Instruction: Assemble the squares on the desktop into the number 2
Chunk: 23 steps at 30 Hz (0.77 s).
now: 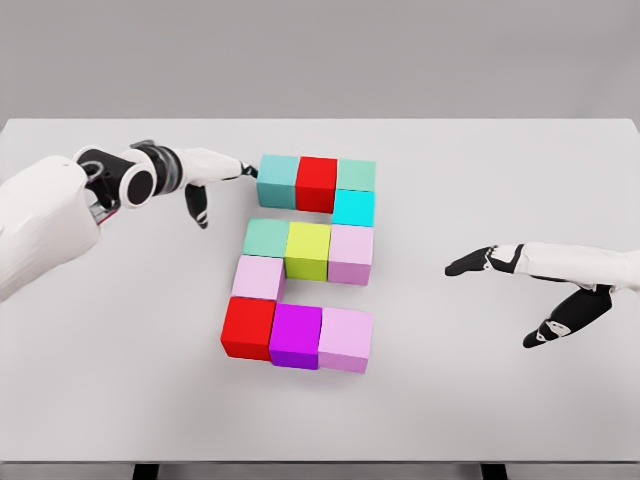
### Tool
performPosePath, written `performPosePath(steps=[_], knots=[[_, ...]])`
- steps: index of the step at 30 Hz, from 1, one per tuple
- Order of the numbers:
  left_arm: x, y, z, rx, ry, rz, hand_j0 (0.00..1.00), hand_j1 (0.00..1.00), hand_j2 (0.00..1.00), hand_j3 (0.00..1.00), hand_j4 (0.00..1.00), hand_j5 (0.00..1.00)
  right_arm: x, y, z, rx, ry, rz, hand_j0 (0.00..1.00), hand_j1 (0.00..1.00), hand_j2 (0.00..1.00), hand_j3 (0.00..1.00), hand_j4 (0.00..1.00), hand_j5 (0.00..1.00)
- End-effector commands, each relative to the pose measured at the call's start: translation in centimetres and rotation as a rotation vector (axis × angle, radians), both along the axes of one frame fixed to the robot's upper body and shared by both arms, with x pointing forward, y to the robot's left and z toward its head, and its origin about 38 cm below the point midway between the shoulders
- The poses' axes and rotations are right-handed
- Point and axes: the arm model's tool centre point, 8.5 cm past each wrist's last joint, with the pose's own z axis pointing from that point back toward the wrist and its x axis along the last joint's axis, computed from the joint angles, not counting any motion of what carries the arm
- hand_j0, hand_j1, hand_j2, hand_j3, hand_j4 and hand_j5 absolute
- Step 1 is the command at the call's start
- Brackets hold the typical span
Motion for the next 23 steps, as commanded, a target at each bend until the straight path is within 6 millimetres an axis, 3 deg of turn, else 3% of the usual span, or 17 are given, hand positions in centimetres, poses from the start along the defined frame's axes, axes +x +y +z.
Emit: performPosePath(steps=[1,6,8,9,12,13,15,16,23], knots=[[0.1,1.1,0.1,0.005,0.002,0.018,1.0,1.0,1.0,1.0,1.0,1.0,0.0,0.0,0.1,0.004,0.003,-0.004,1.0,1.0,1.0,1.0,1.0,1.0],[0.3,3.2,0.9,0.003,-0.01,0.057,1.0,1.0,1.0,1.0,1.0,1.0,0.0,0.0,0.1,0.006,0.003,-0.003,1.0,1.0,1.0,1.0,1.0,1.0],[0.5,5.4,4.2,-0.113,-0.048,0.015,1.0,1.0,1.0,1.0,1.0,1.0,0.0,0.0,0.1,0.006,0.003,-0.002,1.0,1.0,1.0,1.0,1.0,1.0],[-0.2,6.6,6.5,-0.207,-0.072,-0.093,1.0,1.0,1.0,1.0,1.0,1.0,0.0,0.0,0.1,0.006,0.003,-0.002,1.0,1.0,1.0,1.0,1.0,1.0],[-4.4,10.5,10.3,-0.506,-0.14,-0.43,1.0,1.0,1.0,1.0,1.0,1.0,0.0,0.0,0.1,0.006,0.003,-0.003,1.0,1.0,1.0,1.0,1.0,1.0],[-5.2,12.1,10.0,-0.613,-0.126,-0.382,1.0,1.0,1.0,1.0,1.0,1.0,0.0,0.0,0.1,0.006,0.003,-0.003,1.0,1.0,1.0,1.0,1.0,1.0],[-6.2,13.1,8.6,-0.799,-0.08,-0.326,1.0,1.0,1.0,1.0,1.0,1.0,0.1,0.0,0.0,0.005,0.003,-0.005,1.0,1.0,1.0,1.0,1.0,1.0],[-6.9,13.8,7.0,-0.859,-0.044,-0.287,1.0,1.0,1.0,1.0,1.0,1.0,0.1,0.0,0.0,0.006,0.003,-0.006,1.0,1.0,1.0,1.0,1.0,1.0],[-8.7,15.9,3.6,-0.87,0.006,-0.205,1.0,1.0,1.0,1.0,1.0,1.0,0.1,-0.1,0.1,0.007,-0.001,-0.007,1.0,1.0,1.0,1.0,1.0,1.0]])
